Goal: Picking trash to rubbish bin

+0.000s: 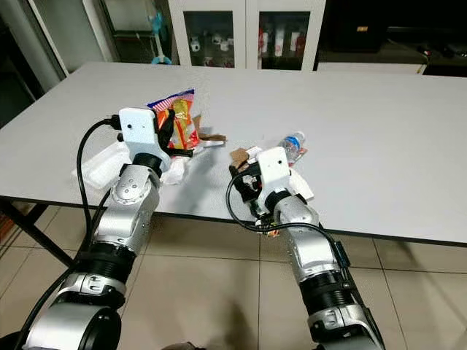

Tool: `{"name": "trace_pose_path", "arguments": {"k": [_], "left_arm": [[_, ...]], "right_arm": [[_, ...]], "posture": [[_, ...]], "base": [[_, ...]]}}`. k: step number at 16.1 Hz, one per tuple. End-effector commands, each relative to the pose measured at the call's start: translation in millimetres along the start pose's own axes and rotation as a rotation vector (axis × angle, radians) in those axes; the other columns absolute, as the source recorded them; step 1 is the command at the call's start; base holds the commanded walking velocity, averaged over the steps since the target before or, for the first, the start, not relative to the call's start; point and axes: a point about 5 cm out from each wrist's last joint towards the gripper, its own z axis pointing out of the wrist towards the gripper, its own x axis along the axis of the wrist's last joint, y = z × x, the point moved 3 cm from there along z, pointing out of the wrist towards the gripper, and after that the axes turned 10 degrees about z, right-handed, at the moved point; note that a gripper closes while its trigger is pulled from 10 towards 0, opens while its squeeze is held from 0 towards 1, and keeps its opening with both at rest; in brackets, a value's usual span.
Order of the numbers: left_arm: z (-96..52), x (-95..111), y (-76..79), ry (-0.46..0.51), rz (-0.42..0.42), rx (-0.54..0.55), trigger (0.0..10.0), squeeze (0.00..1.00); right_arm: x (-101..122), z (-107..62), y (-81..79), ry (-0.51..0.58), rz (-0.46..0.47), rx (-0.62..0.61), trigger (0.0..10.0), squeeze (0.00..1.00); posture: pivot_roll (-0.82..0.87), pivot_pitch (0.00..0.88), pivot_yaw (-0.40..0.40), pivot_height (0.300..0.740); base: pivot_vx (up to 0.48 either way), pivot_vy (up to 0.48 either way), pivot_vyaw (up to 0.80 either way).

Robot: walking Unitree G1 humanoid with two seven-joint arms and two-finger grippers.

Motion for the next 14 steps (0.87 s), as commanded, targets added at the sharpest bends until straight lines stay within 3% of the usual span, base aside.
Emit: {"name": "trace_pose_path", "arguments": {"k": [1,6,14], "left_arm": [[-0.6,-1.1,1.6,-0.009,0.010,-0.018,10.0,0.00],[-0.3,-1.0,3.8,-0.011,0.005,-0.026,10.0,0.00],[-0.1,-0.8,4.7,-0.012,0.005,-0.038,10.0,0.00]], "right_arm": [[-11.1,-2.7,-0.1,-0.074,-0.025,0.014,10.0,0.00],[-26.0,-4.8,10.5,-0.165,-0.034,-0.049,10.0,0.00],[-27.7,-4.8,4.4,-0.185,-0.040,-0.019,10.0,0.00]], "posture": [[-0.03,0.017,0.075,0.740],[-0.03,0.012,0.073,0.740],[-0.03,0.004,0.078,0.740]], "base": [[0.000,0.000,0.00],[0.000,0.000,0.00],[0.000,0.000,0.00]]}}
